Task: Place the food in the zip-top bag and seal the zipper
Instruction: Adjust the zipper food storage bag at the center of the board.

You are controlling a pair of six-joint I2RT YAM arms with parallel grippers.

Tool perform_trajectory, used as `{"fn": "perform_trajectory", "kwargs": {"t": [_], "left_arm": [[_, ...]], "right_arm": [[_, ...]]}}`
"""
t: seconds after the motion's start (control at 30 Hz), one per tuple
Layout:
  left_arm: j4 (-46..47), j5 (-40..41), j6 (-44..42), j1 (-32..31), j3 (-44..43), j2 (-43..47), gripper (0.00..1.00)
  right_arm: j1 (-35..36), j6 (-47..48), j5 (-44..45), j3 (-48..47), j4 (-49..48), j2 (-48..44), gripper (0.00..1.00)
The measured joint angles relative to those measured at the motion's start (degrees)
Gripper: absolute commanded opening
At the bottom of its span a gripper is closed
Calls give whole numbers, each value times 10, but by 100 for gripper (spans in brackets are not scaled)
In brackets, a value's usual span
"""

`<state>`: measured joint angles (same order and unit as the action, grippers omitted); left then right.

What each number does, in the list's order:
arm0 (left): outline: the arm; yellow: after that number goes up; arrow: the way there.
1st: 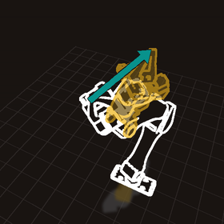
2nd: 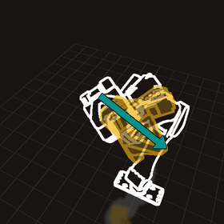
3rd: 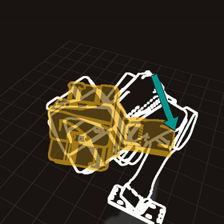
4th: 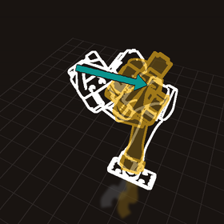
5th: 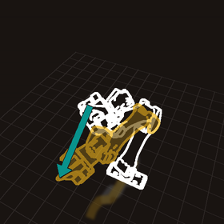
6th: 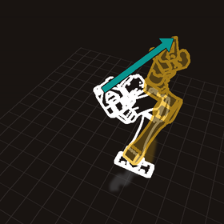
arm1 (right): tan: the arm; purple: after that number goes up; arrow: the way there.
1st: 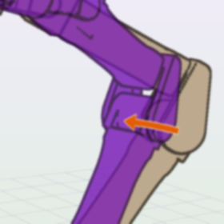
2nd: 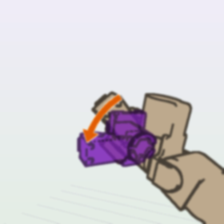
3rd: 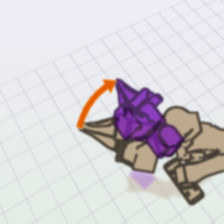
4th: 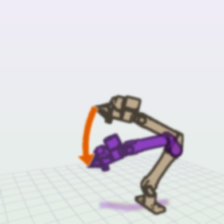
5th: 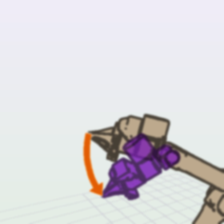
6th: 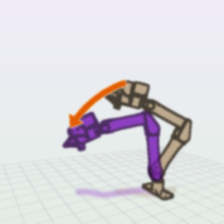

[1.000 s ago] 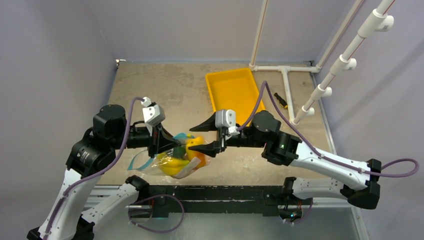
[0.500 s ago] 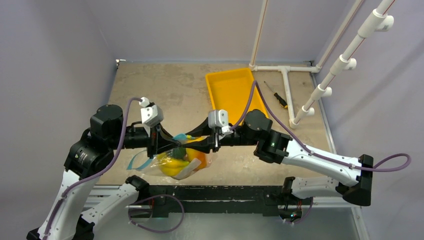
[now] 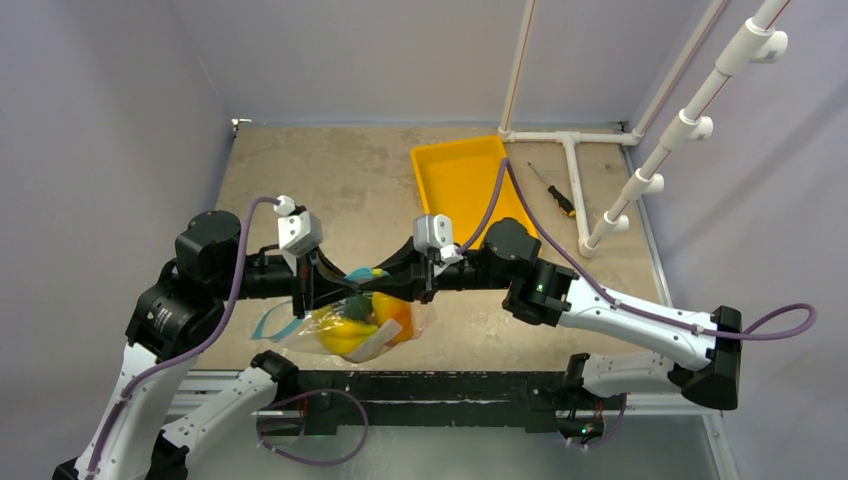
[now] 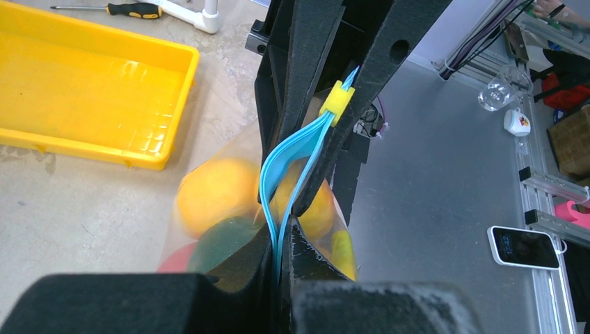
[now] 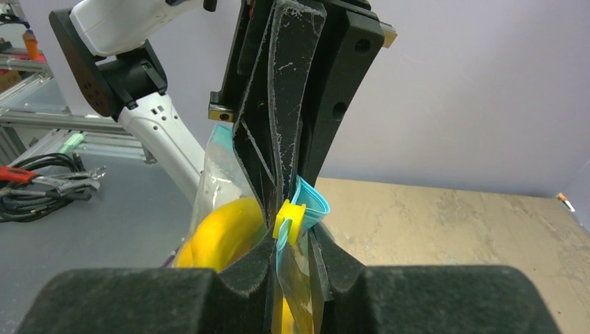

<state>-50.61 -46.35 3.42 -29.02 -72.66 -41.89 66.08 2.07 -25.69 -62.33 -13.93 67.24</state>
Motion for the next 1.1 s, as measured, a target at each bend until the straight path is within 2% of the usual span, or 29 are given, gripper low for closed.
{"fn": "perform_trajectory", "kwargs": {"t": [0.3, 0.4, 0.8, 1.0, 1.1], "left_arm": [[4, -6, 0, 0, 0, 6, 0], [4, -8, 2, 0, 0, 8, 0], [16, -9, 5, 0, 5, 8, 0], [16, 6, 5, 0, 11, 8, 26], [15, 18, 5, 0, 11, 8, 32]], "right_arm": [[0, -17, 0, 2, -21, 0, 9], [0, -24, -5, 6, -31, 0, 0], [-2, -46, -3, 29, -83, 1, 0], [-2, -47, 7, 40, -85, 1, 0], [-2, -44, 7, 45, -76, 2, 0]]}}
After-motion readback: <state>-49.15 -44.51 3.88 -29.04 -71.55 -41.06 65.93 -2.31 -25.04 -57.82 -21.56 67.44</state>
